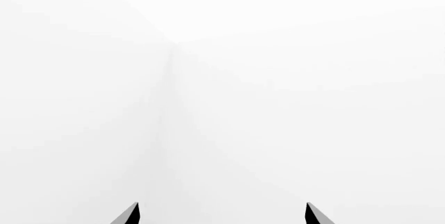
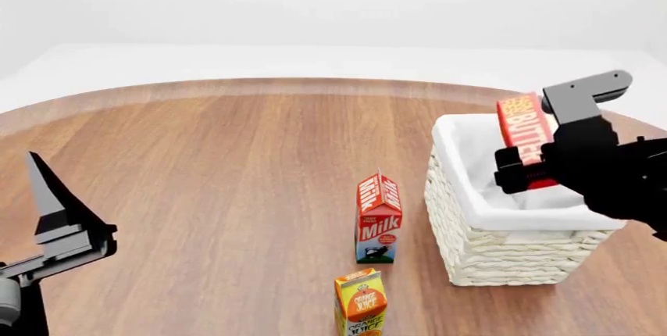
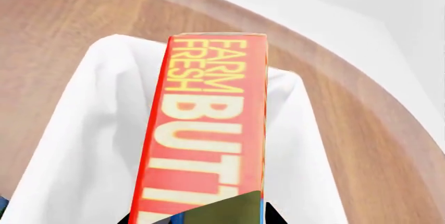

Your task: Pick up the cream cheese box and the butter, and put them in the basket.

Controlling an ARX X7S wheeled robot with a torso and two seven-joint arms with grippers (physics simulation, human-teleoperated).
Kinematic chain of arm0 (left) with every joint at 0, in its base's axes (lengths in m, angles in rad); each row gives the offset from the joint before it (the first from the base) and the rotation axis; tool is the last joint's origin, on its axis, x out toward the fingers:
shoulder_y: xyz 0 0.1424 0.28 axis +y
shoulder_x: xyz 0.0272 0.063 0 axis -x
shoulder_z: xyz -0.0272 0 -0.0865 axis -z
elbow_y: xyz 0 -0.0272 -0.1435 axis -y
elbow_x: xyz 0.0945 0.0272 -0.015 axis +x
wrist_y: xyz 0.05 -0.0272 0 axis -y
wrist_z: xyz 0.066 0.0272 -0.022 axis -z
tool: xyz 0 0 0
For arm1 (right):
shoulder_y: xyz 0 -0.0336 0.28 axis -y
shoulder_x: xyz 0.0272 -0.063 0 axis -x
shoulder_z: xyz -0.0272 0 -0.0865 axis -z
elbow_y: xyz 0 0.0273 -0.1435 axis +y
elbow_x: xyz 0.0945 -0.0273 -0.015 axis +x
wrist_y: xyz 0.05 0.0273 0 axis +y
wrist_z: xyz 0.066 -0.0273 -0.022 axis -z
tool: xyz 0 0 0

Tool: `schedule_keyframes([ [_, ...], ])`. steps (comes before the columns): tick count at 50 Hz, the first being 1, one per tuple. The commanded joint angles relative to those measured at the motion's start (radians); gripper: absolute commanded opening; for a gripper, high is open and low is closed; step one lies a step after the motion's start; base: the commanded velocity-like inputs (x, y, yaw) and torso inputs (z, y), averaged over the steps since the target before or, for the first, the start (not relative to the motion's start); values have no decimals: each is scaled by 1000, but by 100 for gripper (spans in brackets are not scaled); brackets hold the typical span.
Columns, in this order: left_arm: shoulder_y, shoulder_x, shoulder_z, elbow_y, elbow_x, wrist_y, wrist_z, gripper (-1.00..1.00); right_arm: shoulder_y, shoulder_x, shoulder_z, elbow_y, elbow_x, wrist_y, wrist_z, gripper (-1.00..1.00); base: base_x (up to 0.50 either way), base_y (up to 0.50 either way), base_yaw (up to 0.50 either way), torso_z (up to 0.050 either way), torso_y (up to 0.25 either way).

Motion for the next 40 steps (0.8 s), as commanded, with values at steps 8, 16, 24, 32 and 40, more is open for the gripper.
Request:
schedule_keyframes([
  [8, 0, 19, -20, -12, 20, 18, 24, 100, -3, -34, 22, 33, -107, -23, -24, -100, 0, 0, 0, 0, 1],
  [16, 2, 19, -21, -13, 20, 20, 23, 100, -2, -41, 10, 50, -124, -35, -35, -100, 0, 0, 0, 1, 1],
  [24, 5, 19, -21, -15, 20, 24, 24, 100, -1, -46, 3, 48, -128, -34, -43, 100, 0, 0, 0, 0, 1],
  [32, 4, 19, -19, -18, 21, 26, 24, 100, -2, -45, -2, 53, -134, -37, -47, 100, 0, 0, 0, 0, 0],
  [40, 1, 17, -19, -10, 19, 20, 22, 100, 10, -39, 7, 39, -125, -29, -44, 100, 0, 0, 0, 0, 0],
])
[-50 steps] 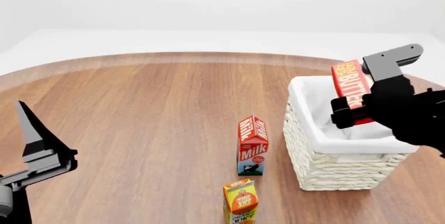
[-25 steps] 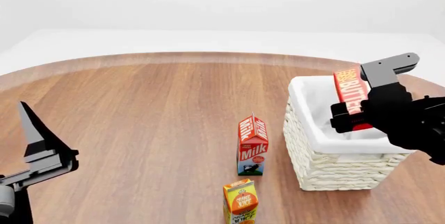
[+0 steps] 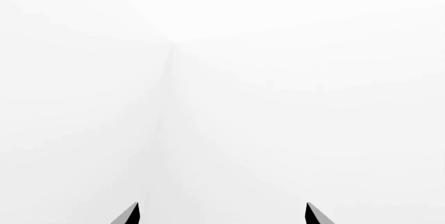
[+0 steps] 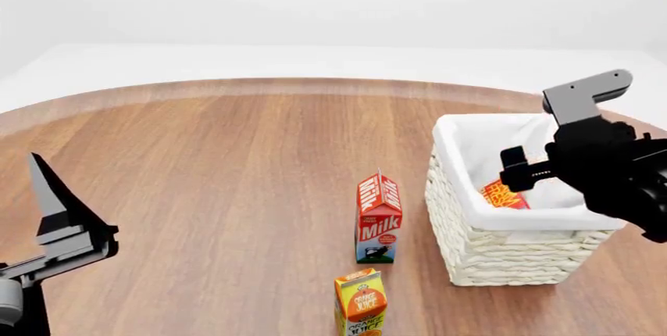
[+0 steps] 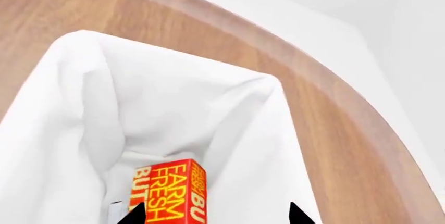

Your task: Pick up the cream cheese box and the butter, and put them in the basket.

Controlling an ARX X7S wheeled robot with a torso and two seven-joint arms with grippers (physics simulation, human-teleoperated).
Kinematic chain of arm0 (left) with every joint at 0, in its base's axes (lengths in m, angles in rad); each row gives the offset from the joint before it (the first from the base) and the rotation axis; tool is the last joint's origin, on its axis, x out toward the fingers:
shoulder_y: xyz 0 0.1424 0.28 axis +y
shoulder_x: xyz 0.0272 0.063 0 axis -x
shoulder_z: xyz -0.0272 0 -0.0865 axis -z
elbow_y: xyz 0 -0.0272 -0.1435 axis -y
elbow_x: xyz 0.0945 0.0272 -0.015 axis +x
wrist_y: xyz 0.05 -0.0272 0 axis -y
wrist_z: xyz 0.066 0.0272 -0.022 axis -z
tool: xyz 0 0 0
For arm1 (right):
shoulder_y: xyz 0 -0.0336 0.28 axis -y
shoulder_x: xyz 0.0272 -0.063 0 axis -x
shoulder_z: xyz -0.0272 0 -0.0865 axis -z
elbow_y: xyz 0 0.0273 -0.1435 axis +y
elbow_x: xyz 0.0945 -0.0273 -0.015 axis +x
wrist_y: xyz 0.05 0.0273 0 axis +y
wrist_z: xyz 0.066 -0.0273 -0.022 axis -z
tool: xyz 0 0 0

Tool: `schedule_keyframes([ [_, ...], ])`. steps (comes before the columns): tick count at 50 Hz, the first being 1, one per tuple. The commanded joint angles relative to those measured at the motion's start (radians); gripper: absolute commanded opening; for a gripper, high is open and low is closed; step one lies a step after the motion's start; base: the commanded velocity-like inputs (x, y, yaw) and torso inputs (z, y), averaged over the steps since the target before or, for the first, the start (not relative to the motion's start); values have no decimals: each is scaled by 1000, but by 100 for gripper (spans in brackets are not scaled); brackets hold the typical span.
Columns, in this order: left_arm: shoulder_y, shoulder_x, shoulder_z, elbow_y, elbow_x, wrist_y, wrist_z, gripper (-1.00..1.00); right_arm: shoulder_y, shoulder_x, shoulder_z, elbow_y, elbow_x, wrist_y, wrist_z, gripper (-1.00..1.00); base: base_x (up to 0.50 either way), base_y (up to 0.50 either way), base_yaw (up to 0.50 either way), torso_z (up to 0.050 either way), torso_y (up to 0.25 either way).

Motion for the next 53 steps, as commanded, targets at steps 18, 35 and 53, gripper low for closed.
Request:
schedule_keyframes([
  [18, 4, 15, -26, 8, 19, 10, 19, 100, -6, 179, 212, -479, 263, 147, 176, 100, 0, 0, 0, 0, 0],
  [35, -3, 9, -7, 38, 35, -17, 17, 100, -227, 418, 458, -870, 575, -64, 427, 100, 0, 0, 0, 0, 0],
  [53, -47, -36, 46, 258, 106, -204, 4, 100, -978, 617, 742, -1140, 398, -841, 426, 100, 0, 0, 0, 0, 0],
])
